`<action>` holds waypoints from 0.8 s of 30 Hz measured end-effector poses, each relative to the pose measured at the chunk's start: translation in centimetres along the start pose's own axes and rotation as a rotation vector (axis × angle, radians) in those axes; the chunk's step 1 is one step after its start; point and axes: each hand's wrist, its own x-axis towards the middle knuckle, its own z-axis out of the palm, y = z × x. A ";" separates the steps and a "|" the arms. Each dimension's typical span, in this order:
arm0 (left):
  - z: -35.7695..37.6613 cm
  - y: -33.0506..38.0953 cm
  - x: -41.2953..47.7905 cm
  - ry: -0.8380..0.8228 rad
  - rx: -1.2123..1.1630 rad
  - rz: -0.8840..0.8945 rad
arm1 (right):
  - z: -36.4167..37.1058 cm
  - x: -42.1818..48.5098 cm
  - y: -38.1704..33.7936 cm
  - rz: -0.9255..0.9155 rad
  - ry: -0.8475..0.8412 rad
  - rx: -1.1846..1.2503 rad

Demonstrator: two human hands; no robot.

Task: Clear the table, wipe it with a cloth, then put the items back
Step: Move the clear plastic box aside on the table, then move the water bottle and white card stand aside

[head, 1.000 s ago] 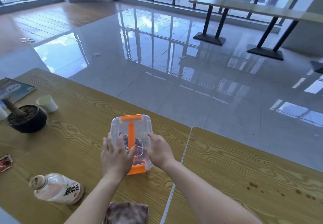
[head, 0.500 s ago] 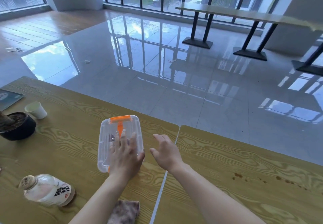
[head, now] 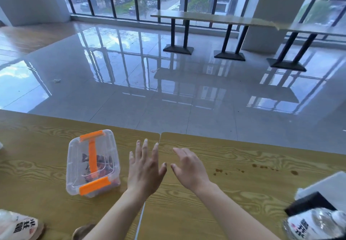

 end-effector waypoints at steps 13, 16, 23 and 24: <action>2.2 14.3 -1.9 -0.039 -0.081 0.298 | -7.3 -11.4 10.7 0.227 0.169 -0.048; 2.7 17.3 -2.9 -0.072 -0.101 0.371 | -8.3 -14.6 12.6 0.285 0.201 -0.049; 3.8 23.7 -5.3 -0.112 -0.163 0.529 | -9.8 -21.5 16.4 0.439 0.294 -0.036; 3.9 24.6 -5.6 -0.122 -0.175 0.548 | -9.8 -22.4 17.0 0.459 0.301 -0.038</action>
